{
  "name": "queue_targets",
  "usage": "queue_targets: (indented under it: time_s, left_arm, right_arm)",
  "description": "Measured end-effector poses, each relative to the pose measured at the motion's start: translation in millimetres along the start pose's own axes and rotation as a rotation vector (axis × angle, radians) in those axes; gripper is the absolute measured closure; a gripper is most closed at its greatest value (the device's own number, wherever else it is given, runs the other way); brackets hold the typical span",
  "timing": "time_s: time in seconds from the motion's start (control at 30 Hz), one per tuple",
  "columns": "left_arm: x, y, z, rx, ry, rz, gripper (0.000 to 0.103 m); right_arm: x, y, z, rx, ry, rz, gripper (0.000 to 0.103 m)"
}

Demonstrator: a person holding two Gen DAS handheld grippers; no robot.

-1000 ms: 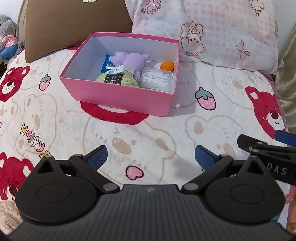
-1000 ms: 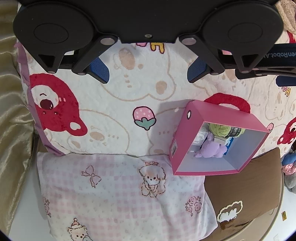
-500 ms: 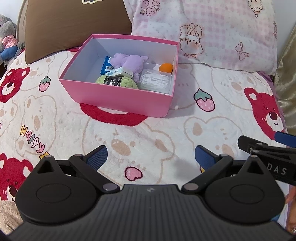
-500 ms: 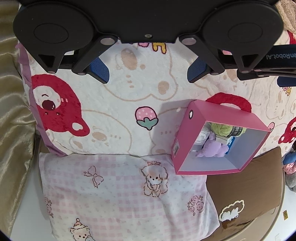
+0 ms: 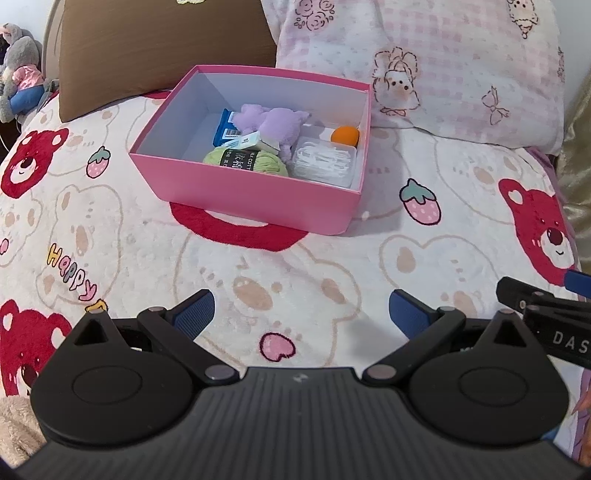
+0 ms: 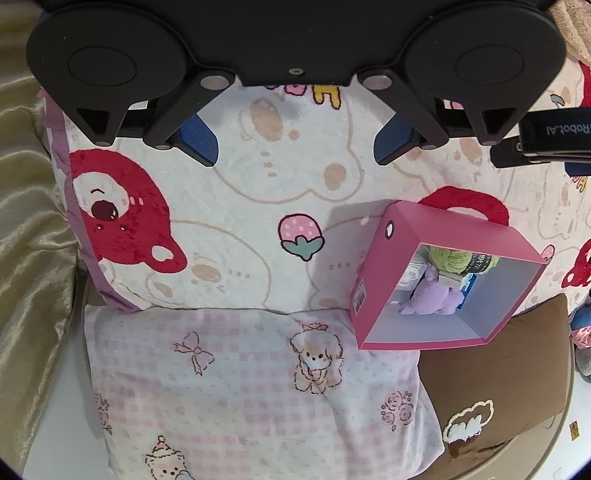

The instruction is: Organize objects

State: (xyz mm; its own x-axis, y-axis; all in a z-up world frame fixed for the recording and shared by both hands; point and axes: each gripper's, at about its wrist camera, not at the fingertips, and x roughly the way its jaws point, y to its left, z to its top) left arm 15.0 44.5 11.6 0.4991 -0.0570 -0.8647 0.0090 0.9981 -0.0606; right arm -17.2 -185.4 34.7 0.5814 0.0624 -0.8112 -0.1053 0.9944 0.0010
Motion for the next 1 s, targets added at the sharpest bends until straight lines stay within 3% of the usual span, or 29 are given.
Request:
queue_targets:
  time_s: [1.0]
  left_arm:
    - [-2.4,1.5,-0.9,-0.005,0.001,0.022,0.001]
  right_arm:
    - [0.9,-4.5,1.1,0.009,0.007,-0.008,0.010]
